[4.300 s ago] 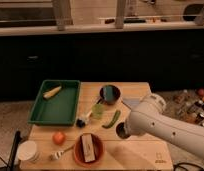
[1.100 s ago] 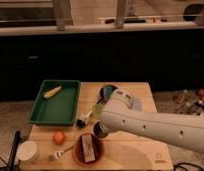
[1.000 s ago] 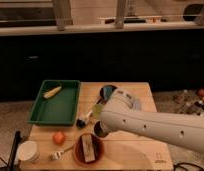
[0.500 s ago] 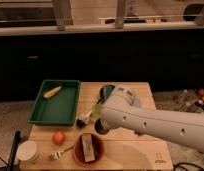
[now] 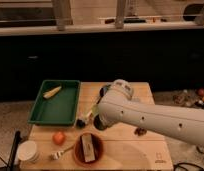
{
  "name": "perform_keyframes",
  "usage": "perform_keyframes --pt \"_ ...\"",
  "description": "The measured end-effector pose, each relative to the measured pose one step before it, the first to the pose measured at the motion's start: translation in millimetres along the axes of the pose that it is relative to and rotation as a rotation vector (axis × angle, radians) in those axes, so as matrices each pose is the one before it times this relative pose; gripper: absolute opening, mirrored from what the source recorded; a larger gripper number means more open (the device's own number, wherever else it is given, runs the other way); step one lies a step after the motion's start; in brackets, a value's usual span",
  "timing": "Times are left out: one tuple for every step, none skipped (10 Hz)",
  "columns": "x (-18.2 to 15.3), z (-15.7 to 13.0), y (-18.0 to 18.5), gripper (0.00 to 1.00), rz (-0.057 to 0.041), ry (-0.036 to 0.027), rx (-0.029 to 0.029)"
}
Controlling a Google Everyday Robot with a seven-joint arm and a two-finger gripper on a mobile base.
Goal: Stack cups into tray
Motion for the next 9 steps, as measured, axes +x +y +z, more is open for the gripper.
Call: perform_keyframes --pt "4.95 -0.98 -1.35 0.0 -0.00446 0.00022 -0.00086" --pt "5.64 -0.87 -1.53 0.0 -0.00615 -0.00277 -0.00327" --pt "4.84 -0.86 -2.14 0.0 -0.00555 0.00021 -0.00036" --pt "5.91 -1.92 -0.88 0.0 -0.00436 -0.0001 -0.00368" --pt "6.22 -1.87 0.34 0.0 -0.00332 -0.00081 -0.00608" --pt "6.06 -1.39 -2.56 0.0 -0.00632 0.00029 -0.00006" --pt "9.11 -1.69 -2.97 0.0 -0.01155 -0.00183 -0.00345" --pt "6.22 -1.08 -0.29 0.0 -0.00476 -0.00079 -0.00205" --pt "7.38 -0.45 -1.19 0.0 -0.01025 -0.00562 -0.00424"
